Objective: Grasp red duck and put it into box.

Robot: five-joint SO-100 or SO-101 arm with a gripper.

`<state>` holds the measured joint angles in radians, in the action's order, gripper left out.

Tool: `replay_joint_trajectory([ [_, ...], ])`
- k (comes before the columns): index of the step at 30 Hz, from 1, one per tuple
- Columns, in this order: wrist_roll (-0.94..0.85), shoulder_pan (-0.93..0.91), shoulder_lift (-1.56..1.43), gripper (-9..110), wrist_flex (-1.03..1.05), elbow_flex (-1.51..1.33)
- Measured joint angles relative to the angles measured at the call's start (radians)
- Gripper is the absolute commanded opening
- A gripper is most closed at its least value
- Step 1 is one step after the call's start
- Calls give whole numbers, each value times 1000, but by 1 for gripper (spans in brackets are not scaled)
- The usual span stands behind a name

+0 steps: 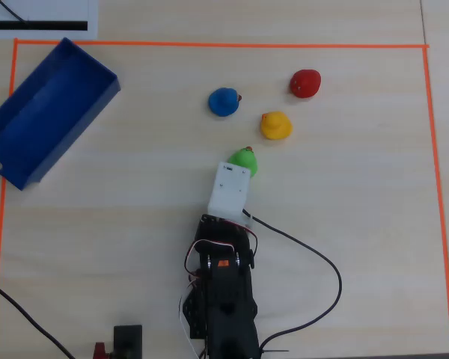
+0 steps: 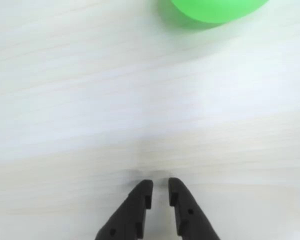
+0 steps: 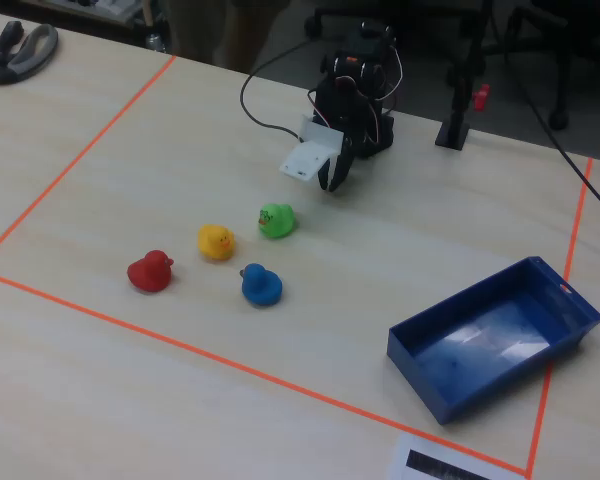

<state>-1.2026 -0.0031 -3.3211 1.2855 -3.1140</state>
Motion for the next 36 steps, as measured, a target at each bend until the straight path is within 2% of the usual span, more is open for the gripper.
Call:
replay_joint_trajectory([
  [26,3,-2,2,1,-6,0],
  [30,-12,-106,98,8,-72,67],
  [36,-60,-198,382,26,-67,532],
])
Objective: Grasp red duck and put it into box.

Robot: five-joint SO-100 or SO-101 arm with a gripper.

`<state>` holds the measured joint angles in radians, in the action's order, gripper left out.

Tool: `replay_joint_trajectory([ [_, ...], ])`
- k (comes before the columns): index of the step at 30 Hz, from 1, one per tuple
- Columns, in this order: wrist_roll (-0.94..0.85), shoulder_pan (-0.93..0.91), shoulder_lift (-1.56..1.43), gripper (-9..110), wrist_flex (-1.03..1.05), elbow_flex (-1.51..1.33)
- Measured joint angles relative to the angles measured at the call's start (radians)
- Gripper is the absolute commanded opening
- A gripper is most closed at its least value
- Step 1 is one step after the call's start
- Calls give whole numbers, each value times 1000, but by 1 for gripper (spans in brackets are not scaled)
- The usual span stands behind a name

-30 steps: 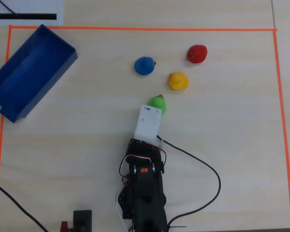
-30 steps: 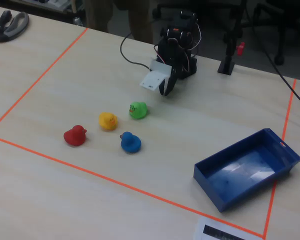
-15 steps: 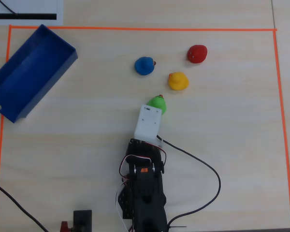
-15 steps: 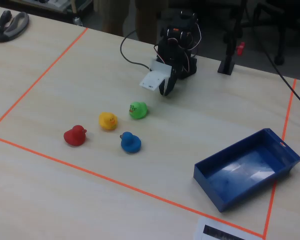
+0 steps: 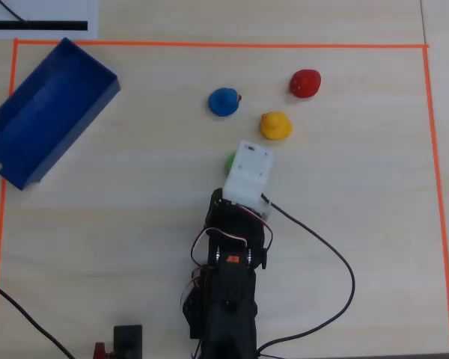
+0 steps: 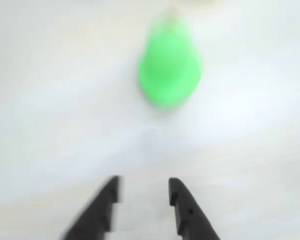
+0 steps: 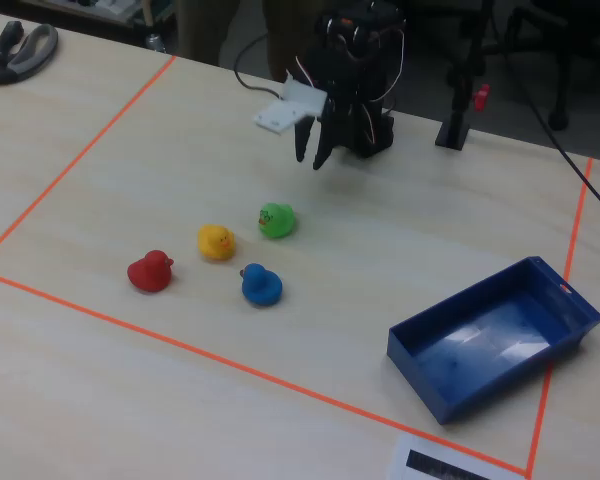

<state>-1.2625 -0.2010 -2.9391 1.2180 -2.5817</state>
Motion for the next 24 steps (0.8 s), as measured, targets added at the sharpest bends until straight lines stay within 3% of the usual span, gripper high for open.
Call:
replay_joint_trajectory([
  [9,-52,-193,552,37,-207,552],
  [16,-91,-287,922,38,-534,723],
  [24,-112,-298,1304,37,-701,908],
])
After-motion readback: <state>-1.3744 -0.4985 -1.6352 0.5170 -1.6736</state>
